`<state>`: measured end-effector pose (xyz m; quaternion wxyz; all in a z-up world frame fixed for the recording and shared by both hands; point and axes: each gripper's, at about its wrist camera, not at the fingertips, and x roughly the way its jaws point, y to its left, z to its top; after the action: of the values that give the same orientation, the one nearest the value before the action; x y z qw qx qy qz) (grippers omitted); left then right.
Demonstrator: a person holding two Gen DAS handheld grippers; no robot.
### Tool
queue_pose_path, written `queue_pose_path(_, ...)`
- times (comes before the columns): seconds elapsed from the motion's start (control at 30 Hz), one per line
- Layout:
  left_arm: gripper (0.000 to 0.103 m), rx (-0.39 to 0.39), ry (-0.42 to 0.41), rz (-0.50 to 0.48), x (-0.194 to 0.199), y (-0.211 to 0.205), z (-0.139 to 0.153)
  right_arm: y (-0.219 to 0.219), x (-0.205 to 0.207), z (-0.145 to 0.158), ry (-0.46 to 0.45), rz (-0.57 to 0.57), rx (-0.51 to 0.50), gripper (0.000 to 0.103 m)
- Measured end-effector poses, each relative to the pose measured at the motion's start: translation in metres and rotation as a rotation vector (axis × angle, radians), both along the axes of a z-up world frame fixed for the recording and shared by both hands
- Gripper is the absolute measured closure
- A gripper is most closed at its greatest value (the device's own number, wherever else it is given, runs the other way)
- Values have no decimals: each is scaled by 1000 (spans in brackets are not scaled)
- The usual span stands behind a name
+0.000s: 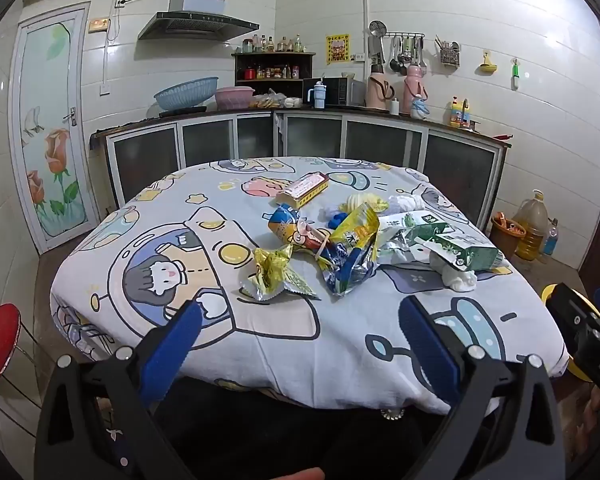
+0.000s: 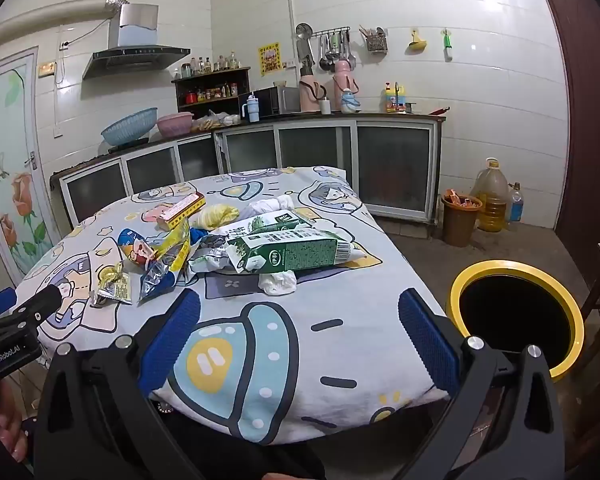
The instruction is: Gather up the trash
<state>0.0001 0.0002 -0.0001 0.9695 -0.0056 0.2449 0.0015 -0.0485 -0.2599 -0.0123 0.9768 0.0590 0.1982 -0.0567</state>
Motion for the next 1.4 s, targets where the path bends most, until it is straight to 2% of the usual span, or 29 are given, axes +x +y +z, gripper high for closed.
queue_pose_path(1.4, 8, -2, 23, -6, 1, -1, -4, -3, 2, -8, 23, -5, 13, 8)
